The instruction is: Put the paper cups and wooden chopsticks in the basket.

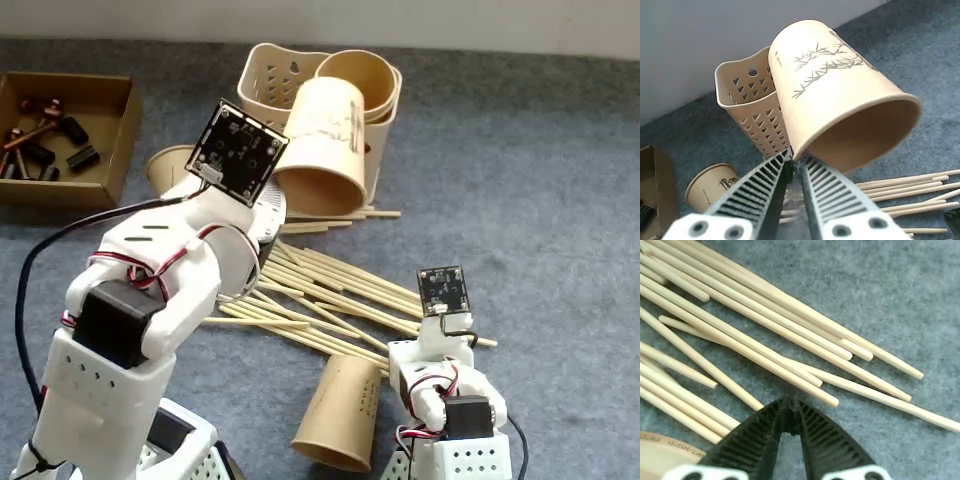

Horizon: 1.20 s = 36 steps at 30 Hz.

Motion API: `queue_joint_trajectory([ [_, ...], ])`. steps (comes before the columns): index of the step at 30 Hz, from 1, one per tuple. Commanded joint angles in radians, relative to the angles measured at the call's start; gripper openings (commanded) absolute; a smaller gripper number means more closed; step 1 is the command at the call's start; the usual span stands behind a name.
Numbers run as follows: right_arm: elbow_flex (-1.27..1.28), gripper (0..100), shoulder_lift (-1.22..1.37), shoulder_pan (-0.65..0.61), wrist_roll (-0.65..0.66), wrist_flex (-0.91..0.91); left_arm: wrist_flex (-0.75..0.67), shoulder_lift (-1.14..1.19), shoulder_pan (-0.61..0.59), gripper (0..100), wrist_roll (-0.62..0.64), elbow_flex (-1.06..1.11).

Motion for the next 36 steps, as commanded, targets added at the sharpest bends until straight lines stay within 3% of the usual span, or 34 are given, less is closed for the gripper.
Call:
queue_joint_trajectory([
  [1, 0.114, 0.5, -0.007, -0.004, 0.009, 0.001, -0.026, -0.002, -0.008, 1, 0.005, -0.087],
  [32, 0.114, 0.5, -0.007, 0.035, 0.009, -0.001, 0.163, 0.757, -0.019, 1, 0.026, -0.817],
  [36, 0.114, 0.5, -0.007, 0.035, 0.009, -0.001, 0.161, 0.805, -0.054, 10, 0.028, -0.872],
])
